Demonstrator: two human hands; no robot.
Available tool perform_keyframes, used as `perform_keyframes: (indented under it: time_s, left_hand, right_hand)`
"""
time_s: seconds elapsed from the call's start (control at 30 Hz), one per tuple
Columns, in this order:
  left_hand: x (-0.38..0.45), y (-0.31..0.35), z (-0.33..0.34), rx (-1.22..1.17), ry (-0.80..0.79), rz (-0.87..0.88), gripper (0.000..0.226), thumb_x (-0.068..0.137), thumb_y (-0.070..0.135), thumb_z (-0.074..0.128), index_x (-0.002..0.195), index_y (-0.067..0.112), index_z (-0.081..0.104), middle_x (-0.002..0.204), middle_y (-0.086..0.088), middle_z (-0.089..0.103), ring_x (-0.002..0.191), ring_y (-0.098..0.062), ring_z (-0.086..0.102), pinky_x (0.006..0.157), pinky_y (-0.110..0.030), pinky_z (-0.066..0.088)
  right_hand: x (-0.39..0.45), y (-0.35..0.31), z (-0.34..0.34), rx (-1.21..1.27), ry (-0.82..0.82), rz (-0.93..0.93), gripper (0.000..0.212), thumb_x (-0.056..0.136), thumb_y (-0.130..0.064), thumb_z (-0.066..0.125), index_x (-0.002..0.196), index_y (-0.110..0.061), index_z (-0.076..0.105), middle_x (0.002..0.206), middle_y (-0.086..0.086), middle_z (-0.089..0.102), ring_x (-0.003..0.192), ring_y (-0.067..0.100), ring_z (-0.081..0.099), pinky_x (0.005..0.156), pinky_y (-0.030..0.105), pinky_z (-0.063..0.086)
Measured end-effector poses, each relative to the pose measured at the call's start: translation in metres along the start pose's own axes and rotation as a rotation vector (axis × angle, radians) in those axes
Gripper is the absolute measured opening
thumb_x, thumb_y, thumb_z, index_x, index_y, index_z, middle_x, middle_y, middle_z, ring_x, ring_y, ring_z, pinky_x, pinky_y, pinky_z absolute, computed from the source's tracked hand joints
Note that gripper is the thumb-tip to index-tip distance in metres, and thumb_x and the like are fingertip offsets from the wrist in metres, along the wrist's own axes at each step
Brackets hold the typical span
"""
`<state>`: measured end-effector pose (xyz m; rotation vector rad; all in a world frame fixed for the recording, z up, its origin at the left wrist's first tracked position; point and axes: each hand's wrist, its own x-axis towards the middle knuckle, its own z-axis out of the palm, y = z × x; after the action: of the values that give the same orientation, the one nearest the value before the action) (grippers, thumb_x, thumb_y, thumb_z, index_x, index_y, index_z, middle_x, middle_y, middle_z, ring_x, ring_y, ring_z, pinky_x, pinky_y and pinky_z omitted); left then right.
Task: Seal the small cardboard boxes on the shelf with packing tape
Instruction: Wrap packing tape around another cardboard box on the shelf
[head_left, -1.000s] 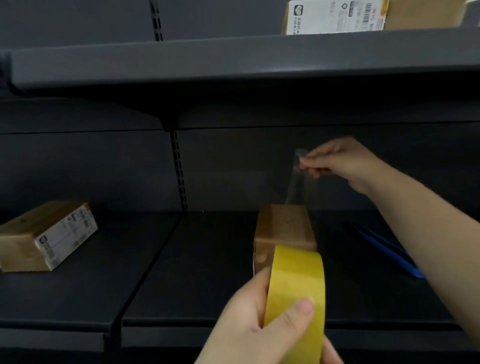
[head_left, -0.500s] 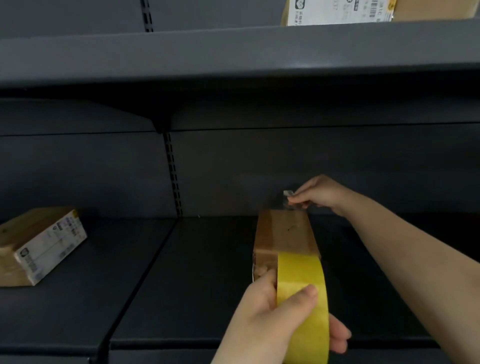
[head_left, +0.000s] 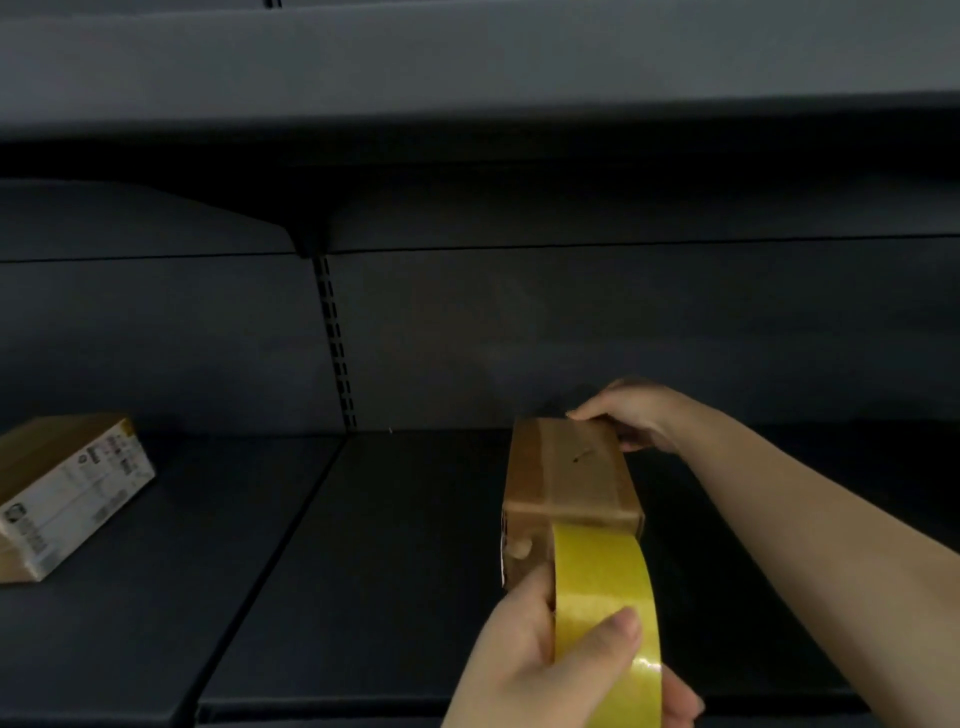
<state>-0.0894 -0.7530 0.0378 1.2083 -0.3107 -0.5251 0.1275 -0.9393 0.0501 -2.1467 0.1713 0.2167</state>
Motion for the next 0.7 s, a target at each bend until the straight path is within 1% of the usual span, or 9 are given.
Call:
perform_keyframes:
  time_s: [0.13,0.2,0.27,0.3,0.37,0.43,0.5,0.6,0.7]
  left_hand:
    - [0.0,-0.004,0.001,-0.03,-0.001,-0.002,0.043,0.073,0.021,0.068,0.113,0.013,0.055,0.074,-0.021,0.07,0.067,-0.027,0.07,0.063,-0.03,0.057]
    - [0.0,-0.005,-0.001,-0.031,-0.002,-0.011,0.043,0.072,0.02,0.066,0.114,0.015,0.054,0.073,-0.019,0.07,0.068,-0.026,0.07,0.064,-0.03,0.057]
    - [0.0,-0.005,-0.003,-0.022,0.004,-0.013,0.042,0.074,0.021,0.065,0.114,0.016,0.053,0.073,-0.017,0.071,0.069,-0.025,0.07,0.066,-0.03,0.057]
    - [0.001,-0.005,-0.003,-0.022,0.009,-0.012,0.04,0.076,0.022,0.067,0.113,0.016,0.053,0.073,-0.017,0.071,0.069,-0.025,0.07,0.066,-0.03,0.057]
    - [0.001,-0.006,-0.004,-0.015,0.01,-0.01,0.042,0.074,0.022,0.066,0.113,0.015,0.054,0.072,-0.017,0.071,0.069,-0.025,0.069,0.067,-0.03,0.057]
    - [0.001,-0.009,-0.004,-0.011,0.018,0.005,0.043,0.071,0.021,0.065,0.113,0.016,0.054,0.072,-0.017,0.07,0.068,-0.025,0.069,0.067,-0.031,0.056]
    - [0.0,-0.012,-0.005,0.005,0.028,0.034,0.042,0.072,0.022,0.064,0.113,0.018,0.055,0.072,-0.017,0.07,0.068,-0.024,0.069,0.066,-0.029,0.056]
    - [-0.005,-0.013,-0.005,0.032,0.034,0.059,0.043,0.075,0.021,0.064,0.117,0.019,0.054,0.074,-0.017,0.071,0.07,-0.023,0.07,0.066,-0.027,0.055]
    - [-0.008,-0.013,-0.008,0.022,0.03,0.05,0.044,0.074,0.023,0.066,0.115,0.014,0.055,0.075,-0.019,0.071,0.071,-0.026,0.07,0.066,-0.03,0.056]
  right_hand:
    - [0.001,-0.002,0.011,-0.138,-0.038,0.095,0.009,0.079,-0.021,0.062,0.084,-0.014,0.065,0.085,0.006,0.063,0.084,0.021,0.06,0.076,0.033,0.047]
    - [0.001,-0.006,0.011,-0.171,0.097,-0.08,0.013,0.085,-0.016,0.06,0.093,-0.01,0.068,0.093,0.01,0.066,0.089,0.024,0.062,0.075,0.033,0.049]
    - [-0.012,-0.013,0.004,-0.141,0.3,-0.337,0.018,0.09,-0.018,0.056,0.102,-0.012,0.069,0.106,0.005,0.068,0.098,0.02,0.062,0.084,0.029,0.049]
    - [-0.024,-0.016,0.003,-0.177,0.326,-0.458,0.021,0.092,-0.025,0.054,0.105,-0.018,0.068,0.109,-0.001,0.067,0.101,0.016,0.061,0.084,0.023,0.045]
    - [-0.047,-0.019,0.008,-0.45,0.181,-0.561,0.034,0.094,-0.044,0.042,0.112,-0.025,0.065,0.113,-0.008,0.063,0.106,0.012,0.058,0.078,0.017,0.041]
    - [-0.057,-0.012,0.022,-0.769,-0.014,-0.471,0.054,0.095,-0.054,0.026,0.135,-0.024,0.045,0.141,0.0,0.045,0.126,0.017,0.043,0.094,0.023,0.033]
    - [-0.058,-0.01,0.028,-0.806,-0.098,-0.34,0.064,0.092,-0.061,0.019,0.145,-0.026,0.024,0.153,0.0,0.025,0.136,0.019,0.028,0.102,0.028,0.024]
    - [-0.048,-0.015,0.028,-0.684,-0.068,-0.24,0.068,0.089,-0.066,0.021,0.136,-0.021,0.043,0.141,0.003,0.043,0.12,0.02,0.044,0.084,0.026,0.033]
    - [-0.04,-0.019,0.029,-0.704,-0.021,-0.215,0.064,0.094,-0.059,0.02,0.135,-0.017,0.044,0.141,0.007,0.042,0.121,0.023,0.044,0.083,0.025,0.03]
